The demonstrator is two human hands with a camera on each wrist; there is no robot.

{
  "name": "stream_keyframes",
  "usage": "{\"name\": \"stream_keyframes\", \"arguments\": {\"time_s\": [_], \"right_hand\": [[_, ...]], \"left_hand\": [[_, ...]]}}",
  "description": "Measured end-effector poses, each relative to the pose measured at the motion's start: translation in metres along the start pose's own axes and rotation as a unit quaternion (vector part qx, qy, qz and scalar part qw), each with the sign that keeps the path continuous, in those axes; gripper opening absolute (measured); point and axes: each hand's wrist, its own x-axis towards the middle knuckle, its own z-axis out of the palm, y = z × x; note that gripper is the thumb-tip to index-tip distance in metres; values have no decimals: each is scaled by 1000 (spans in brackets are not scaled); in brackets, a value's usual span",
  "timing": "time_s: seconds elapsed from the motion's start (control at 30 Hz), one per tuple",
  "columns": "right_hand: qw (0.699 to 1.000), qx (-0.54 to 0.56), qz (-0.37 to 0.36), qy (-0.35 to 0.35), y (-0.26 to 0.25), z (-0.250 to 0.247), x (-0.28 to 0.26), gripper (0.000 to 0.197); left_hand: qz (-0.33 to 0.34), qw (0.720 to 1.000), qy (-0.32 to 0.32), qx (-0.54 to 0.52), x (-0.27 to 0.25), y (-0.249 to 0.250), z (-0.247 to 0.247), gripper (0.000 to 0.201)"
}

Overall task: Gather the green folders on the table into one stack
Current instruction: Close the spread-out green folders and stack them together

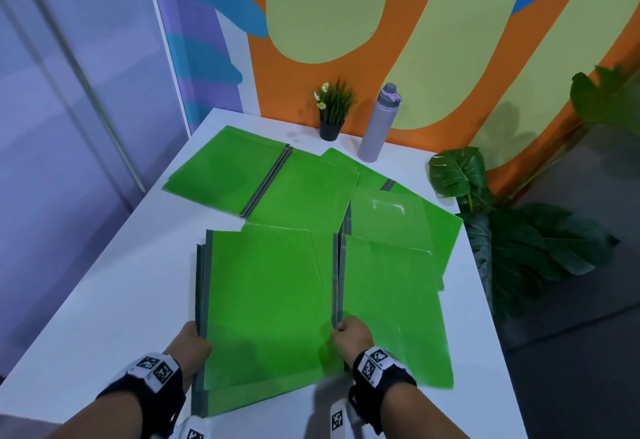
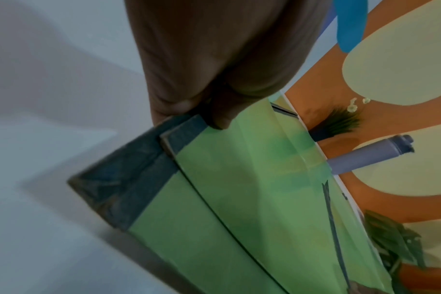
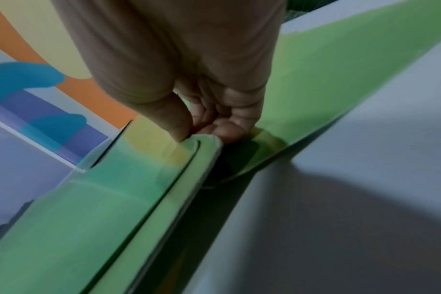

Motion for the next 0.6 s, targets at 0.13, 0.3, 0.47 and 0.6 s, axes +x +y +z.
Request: {"name": "stream_keyframes", "arguments": {"time_s": [0.13,0.3,0.47,0.6], "right_hand": [[996,94,10,0,-4,-27,4,18],[969,198,-35,146,-24,-99,-13,21],[904,203,-208,314,-67,-160,-55,15],[897,107,-313,293,-102,-153,-79,9]], "left_hand": [[27,994,-37,-103,-8,18,-5,29],[79,982,-6,-170,-14,44,-41,27],[164,964,82,-195,-26,73,-65,28],[184,952,24,-241,-49,96,-43,34]]}}
